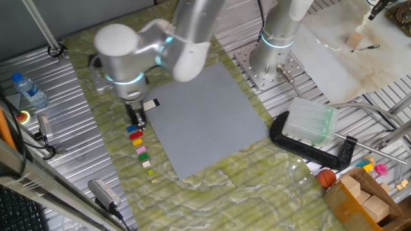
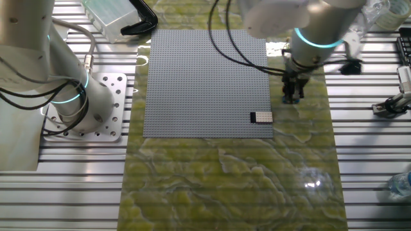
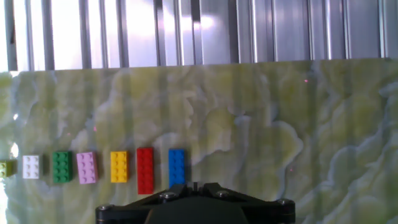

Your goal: Build with small Lego blocks

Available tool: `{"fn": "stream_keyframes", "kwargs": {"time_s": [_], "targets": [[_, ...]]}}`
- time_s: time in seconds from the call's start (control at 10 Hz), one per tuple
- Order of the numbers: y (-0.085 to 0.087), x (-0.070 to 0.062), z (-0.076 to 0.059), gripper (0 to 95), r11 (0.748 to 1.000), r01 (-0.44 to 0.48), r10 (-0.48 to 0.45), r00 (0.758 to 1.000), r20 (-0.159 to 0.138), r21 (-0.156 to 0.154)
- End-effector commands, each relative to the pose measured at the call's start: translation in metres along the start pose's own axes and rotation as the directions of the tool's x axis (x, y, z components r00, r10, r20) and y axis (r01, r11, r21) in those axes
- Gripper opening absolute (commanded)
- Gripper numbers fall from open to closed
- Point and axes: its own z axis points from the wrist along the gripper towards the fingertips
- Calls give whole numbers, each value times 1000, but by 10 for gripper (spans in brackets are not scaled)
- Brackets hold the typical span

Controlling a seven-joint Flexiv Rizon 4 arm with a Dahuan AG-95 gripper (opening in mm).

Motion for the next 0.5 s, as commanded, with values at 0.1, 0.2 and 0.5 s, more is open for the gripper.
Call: {"fn": "stream_keyframes", "kwargs": {"time_s": [0.1, 0.2, 0.5], "targets": [[-1, -3, 1, 190, 1000, -13, 13, 1000, 5, 11], [-7, -7, 0, 190, 1000, -19, 19, 1000, 17, 9], [-20, -15, 2, 190, 1000, -6, 6, 1000, 19, 2]]}}
